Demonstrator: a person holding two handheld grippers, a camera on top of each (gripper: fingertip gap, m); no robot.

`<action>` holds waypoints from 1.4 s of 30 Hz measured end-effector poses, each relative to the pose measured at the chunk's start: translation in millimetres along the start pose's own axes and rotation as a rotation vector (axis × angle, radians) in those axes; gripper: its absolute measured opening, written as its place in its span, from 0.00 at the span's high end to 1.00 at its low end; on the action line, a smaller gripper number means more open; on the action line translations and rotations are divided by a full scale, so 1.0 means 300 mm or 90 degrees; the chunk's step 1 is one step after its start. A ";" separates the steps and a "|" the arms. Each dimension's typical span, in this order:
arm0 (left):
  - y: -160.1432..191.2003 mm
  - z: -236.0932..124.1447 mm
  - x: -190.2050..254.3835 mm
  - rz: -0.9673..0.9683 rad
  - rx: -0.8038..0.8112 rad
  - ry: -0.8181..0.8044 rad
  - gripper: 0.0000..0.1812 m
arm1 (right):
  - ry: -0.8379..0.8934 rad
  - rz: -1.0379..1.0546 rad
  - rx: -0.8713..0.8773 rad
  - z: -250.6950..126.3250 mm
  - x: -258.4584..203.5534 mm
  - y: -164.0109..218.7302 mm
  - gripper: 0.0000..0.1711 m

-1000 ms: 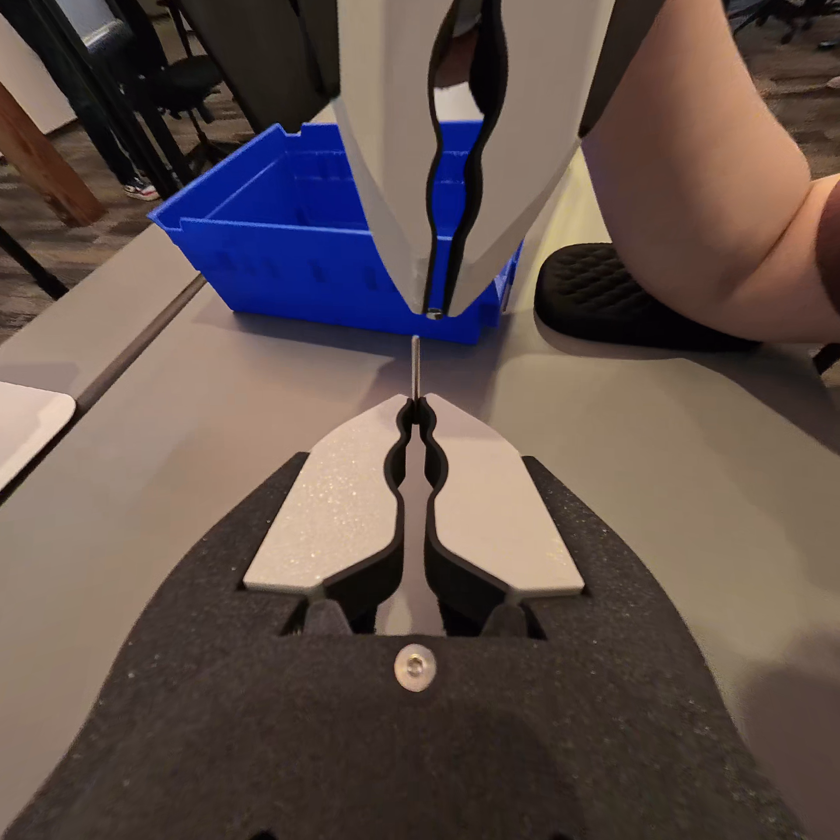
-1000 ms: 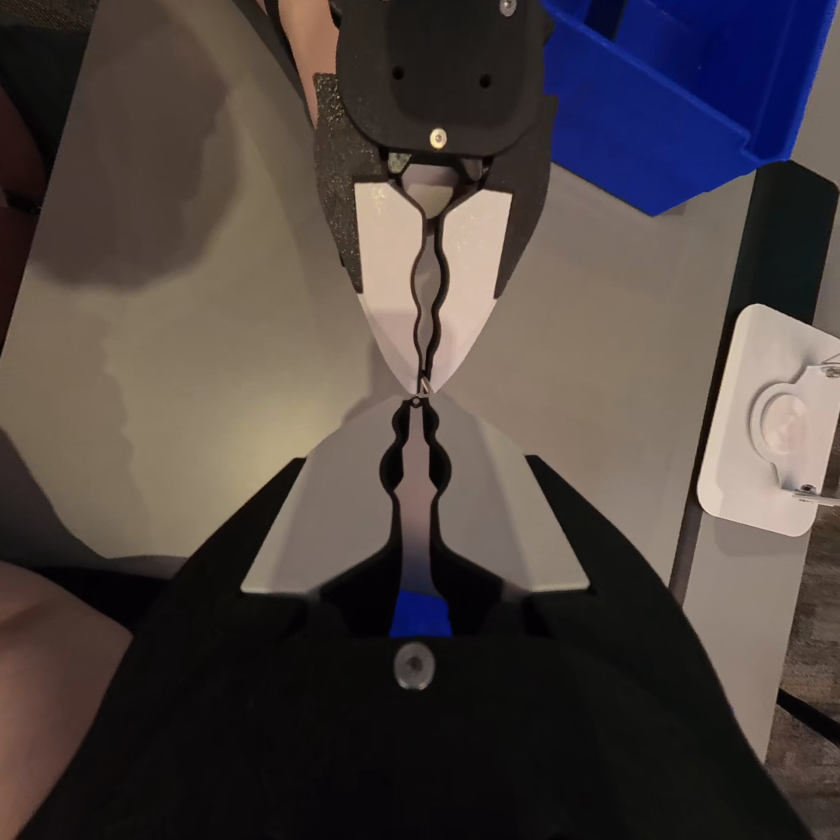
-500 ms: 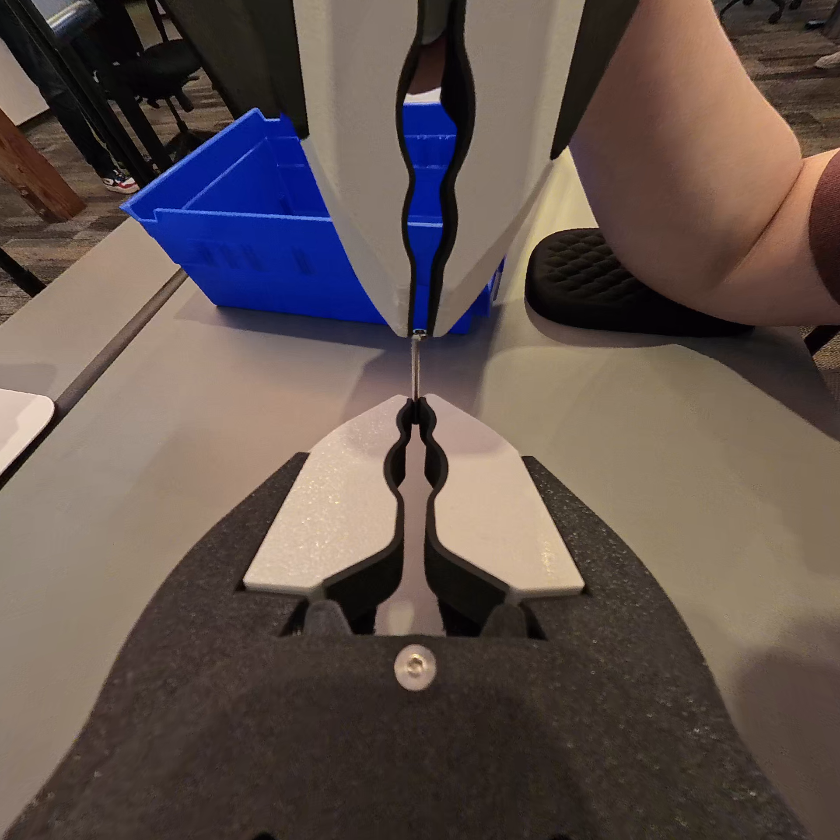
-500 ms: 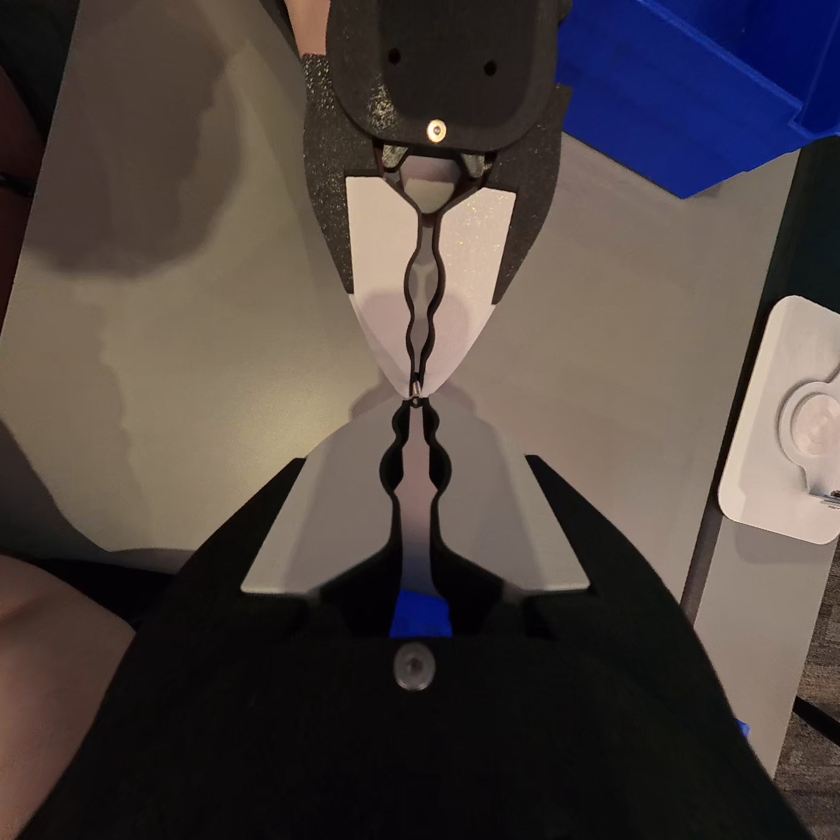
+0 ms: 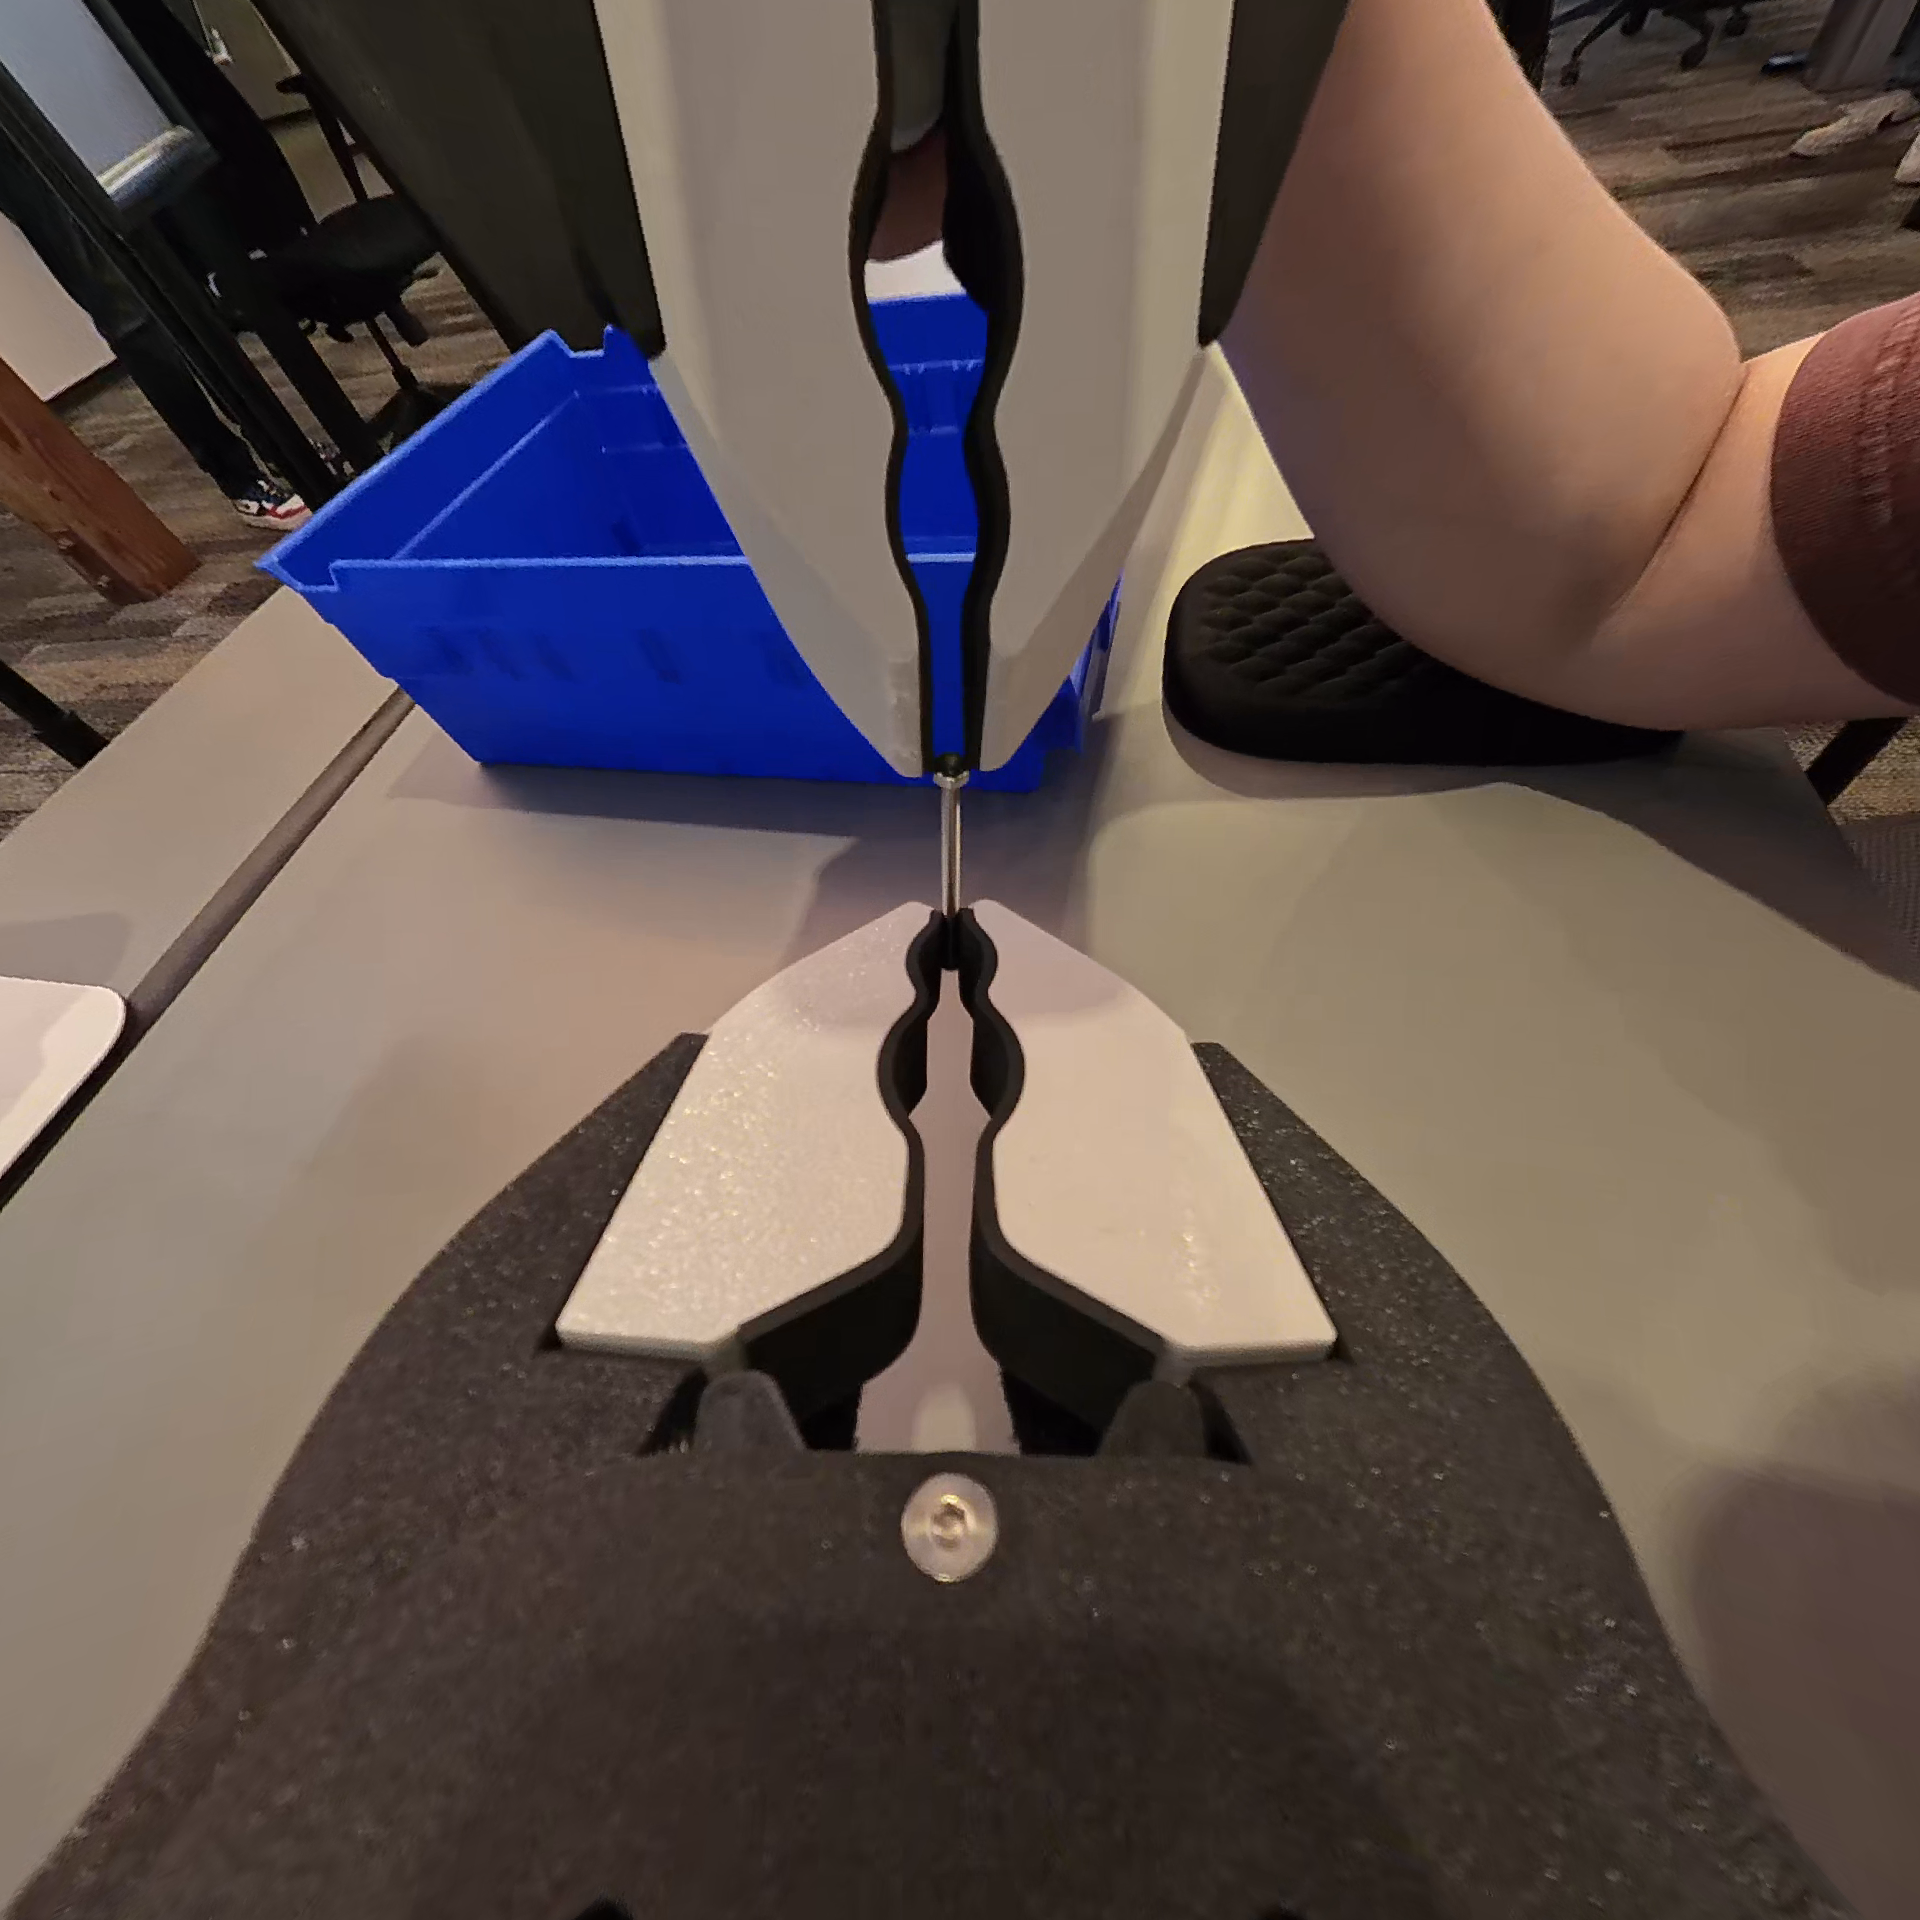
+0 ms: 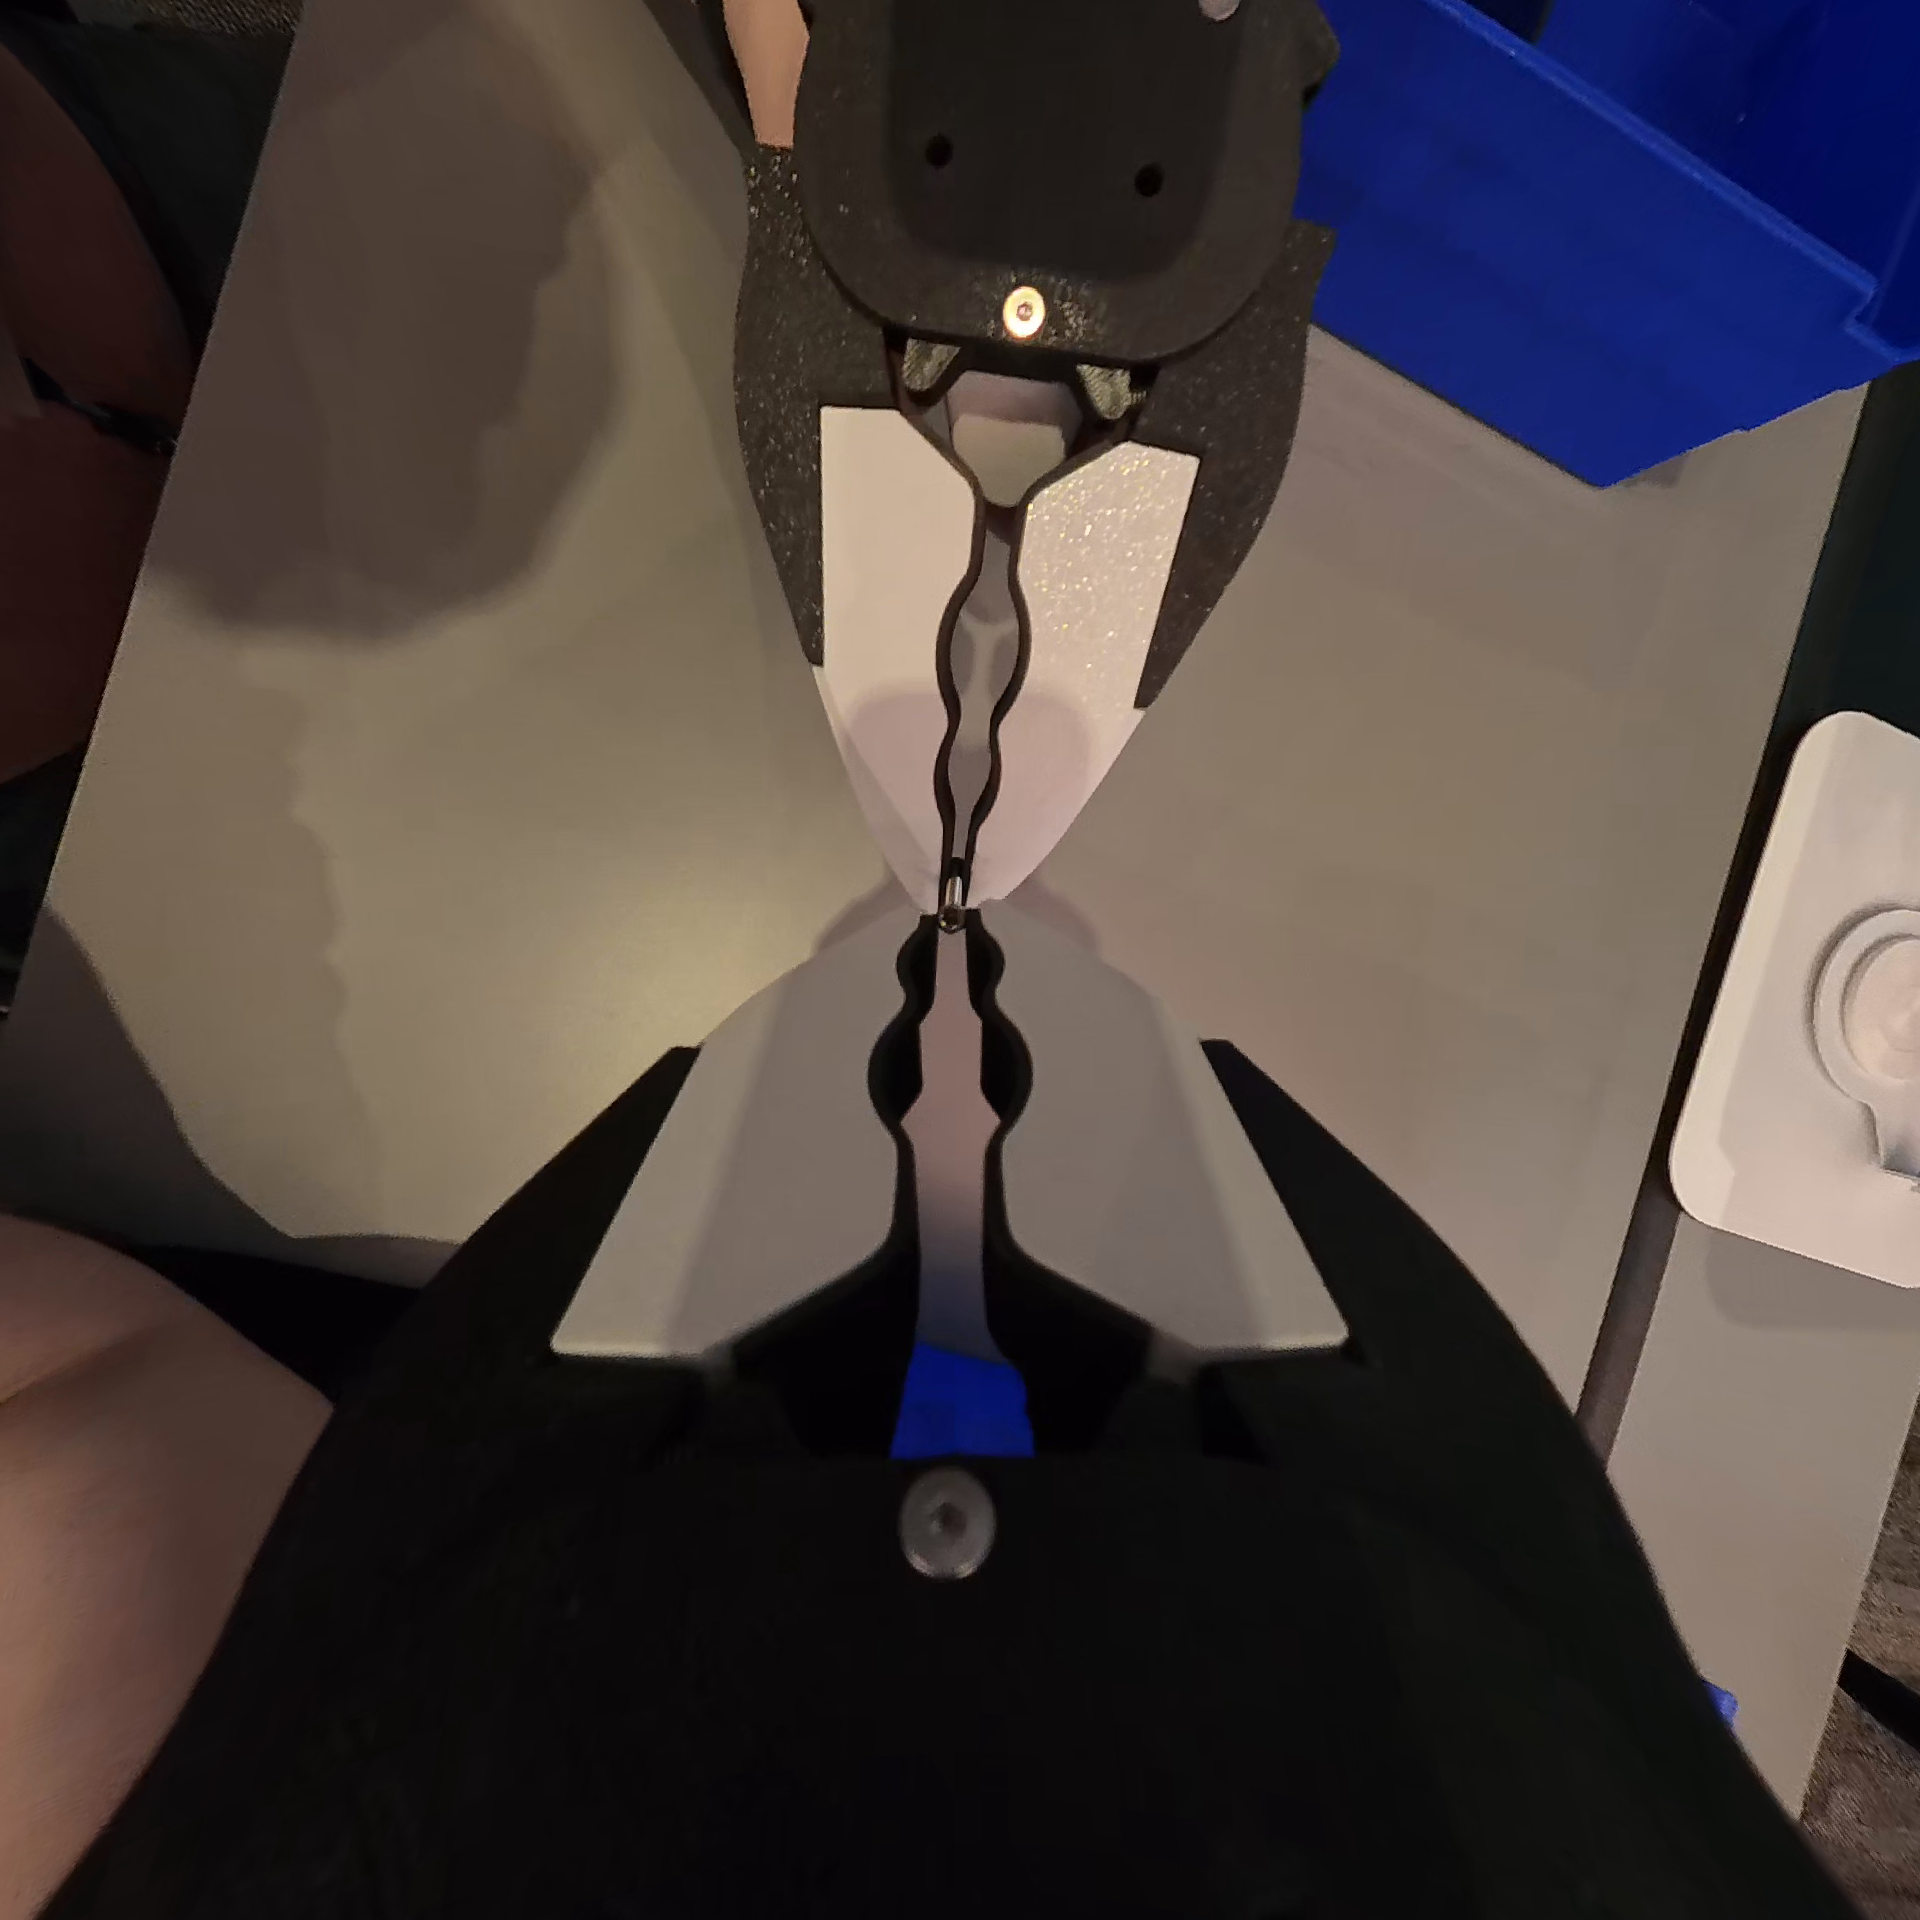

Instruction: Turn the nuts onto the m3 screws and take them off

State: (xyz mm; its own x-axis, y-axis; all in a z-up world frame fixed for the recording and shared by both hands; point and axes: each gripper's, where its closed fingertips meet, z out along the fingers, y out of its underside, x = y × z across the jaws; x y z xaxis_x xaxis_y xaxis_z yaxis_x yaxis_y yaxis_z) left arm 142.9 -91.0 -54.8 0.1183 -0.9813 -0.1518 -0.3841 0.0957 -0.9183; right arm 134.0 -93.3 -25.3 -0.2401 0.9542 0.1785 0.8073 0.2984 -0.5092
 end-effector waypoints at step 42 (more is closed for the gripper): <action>-0.042 -0.099 -0.176 0.008 0.049 -0.212 0.99 | 0.107 0.291 0.085 -0.020 0.170 -0.099 0.96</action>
State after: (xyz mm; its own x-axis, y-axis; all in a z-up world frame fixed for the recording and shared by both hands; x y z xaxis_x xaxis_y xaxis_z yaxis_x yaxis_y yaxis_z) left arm 114.3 -45.3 -24.3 0.4116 -0.8725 -0.2634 -0.3187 0.1330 -0.9385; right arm 101.0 -53.5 4.0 0.2212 0.9744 0.0392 0.7312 -0.1391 -0.6678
